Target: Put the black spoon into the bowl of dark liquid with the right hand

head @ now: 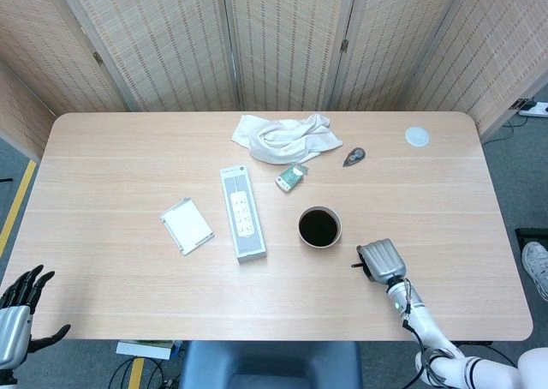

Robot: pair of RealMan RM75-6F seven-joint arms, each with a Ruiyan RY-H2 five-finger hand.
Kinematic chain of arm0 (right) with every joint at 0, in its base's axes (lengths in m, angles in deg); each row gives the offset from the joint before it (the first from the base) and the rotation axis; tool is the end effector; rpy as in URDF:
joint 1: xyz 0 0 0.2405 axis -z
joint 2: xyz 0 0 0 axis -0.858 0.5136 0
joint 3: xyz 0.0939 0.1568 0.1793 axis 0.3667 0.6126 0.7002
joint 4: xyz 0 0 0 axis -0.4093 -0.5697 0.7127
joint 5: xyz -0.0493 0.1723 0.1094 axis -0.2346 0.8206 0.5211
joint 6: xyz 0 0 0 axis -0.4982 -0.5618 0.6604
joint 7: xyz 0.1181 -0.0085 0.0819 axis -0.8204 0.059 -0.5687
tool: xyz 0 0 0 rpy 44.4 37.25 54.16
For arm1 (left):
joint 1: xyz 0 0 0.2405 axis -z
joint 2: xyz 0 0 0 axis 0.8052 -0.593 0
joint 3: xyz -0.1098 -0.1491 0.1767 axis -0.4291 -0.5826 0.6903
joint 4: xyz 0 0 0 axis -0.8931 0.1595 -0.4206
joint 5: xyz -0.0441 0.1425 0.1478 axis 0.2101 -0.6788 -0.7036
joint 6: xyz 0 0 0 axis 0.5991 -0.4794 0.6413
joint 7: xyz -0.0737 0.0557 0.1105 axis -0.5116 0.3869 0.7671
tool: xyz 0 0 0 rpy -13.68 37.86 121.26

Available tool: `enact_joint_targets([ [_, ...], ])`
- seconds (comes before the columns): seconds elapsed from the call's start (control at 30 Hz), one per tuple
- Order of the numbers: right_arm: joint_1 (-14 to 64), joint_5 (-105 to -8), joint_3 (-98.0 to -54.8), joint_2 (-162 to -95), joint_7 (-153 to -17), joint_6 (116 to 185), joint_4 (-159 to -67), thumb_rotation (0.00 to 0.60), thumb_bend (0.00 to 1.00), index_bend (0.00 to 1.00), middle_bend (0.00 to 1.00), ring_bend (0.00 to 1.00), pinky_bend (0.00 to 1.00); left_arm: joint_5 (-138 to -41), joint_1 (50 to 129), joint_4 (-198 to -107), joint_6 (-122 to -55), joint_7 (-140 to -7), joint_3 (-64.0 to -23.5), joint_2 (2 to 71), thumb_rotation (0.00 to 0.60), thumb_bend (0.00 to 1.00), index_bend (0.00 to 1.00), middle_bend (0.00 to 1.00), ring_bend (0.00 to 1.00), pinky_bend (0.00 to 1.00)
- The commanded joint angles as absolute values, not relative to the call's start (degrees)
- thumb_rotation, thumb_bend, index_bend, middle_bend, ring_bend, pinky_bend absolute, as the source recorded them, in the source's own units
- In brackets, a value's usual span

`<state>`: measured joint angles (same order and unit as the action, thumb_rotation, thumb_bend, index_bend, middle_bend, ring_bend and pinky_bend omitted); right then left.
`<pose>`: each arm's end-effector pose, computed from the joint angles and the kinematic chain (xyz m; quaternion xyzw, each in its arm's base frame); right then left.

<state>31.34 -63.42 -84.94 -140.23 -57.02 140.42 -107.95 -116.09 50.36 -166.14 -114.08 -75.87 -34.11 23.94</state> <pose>-0.2787 -0.2780 -0.0498 0.7807 -0.3541 0.1962 0.4760 -0.3374 0.1195 0.1316 -0.5683 -0.4300 -0.3640 0.5997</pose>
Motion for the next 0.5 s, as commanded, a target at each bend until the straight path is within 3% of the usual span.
enact_joint_targets([
  [0.03, 31.3, -63.7, -85.0, -140.1, -57.7, 140.4, -108.0, 0.6, 0.34, 0.55, 0.93, 1.0, 1.0, -116.1, 50.3, -166.1, -114.1, -75.9, -34.1, 23.9, 0.6, 0.17, 0.15, 0.07, 0.09, 0.16],
  [0.5, 33.2, -70.9, -85.2, -133.4, -68.2, 146.6, -112.4, 0.6, 0.45, 0.65, 0.94, 1.0, 1.0, -116.2, 50.2, -167.0, -114.2, -75.0, -34.1, 23.7, 0.6, 0.17, 0.15, 0.07, 0.09, 0.16],
])
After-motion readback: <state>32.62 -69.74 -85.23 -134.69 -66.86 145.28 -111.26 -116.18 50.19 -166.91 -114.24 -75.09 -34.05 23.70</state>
